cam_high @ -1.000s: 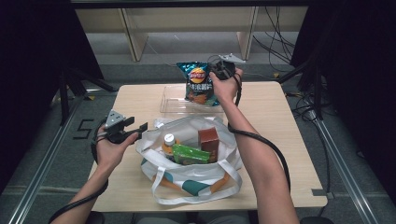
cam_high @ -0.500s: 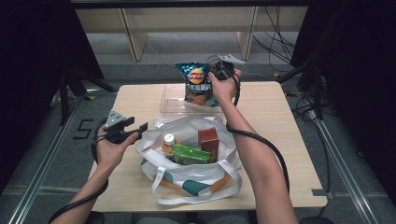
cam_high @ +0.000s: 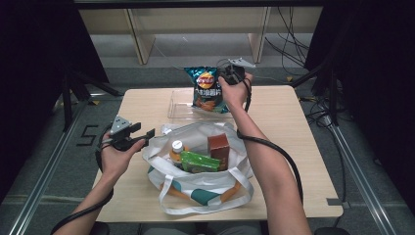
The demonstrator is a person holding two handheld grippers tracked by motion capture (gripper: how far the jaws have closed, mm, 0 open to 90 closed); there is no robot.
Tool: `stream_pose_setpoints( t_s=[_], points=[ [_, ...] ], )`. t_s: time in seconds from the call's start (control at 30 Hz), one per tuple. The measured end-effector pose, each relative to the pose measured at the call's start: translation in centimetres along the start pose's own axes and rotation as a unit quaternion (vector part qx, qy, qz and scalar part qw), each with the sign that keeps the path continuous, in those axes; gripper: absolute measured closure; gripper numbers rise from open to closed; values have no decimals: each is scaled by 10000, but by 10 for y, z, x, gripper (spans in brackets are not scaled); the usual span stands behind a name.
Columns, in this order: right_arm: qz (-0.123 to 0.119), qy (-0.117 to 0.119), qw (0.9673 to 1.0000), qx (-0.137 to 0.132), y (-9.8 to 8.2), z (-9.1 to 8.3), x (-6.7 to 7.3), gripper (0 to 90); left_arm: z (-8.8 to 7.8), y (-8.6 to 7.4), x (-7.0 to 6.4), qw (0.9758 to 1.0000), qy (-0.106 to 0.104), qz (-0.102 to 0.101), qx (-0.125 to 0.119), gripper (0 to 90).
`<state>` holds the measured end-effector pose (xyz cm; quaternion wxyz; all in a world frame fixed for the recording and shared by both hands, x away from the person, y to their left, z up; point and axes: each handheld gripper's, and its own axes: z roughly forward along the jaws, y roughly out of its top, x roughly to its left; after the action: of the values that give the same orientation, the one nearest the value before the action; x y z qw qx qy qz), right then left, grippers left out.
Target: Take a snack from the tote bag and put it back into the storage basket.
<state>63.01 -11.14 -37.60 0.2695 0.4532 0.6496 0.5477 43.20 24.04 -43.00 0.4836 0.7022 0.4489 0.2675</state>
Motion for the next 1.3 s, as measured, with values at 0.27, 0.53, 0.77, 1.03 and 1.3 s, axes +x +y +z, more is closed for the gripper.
stream_pose_setpoints(
  t_s=[0.27, 0.53, 0.77, 1.03, 1.3],
  points=[
    [184, -145, 9997, 108, -6, -1, -3, 896, 1, 0, -1, 10000, -20, 31, 14, 353],
    [-5, -286, 9995, 115, -9, -3, -14, 881, 1, -1, -2, 10000, -14, 37, 15, 353],
    [124, -364, 9991, 187, -9, -5, -18, 862, 1, -1, -2, 10000, -20, 40, 29, 353],
    [-18, -431, 9988, 209, -9, -6, -20, 847, 0, -1, -1, 10000, -8, 38, 16, 354],
    [-31, -479, 9986, 224, -10, -8, -22, 847, 0, -1, -2, 10000, -4, 57, 12, 353]
  ],
)
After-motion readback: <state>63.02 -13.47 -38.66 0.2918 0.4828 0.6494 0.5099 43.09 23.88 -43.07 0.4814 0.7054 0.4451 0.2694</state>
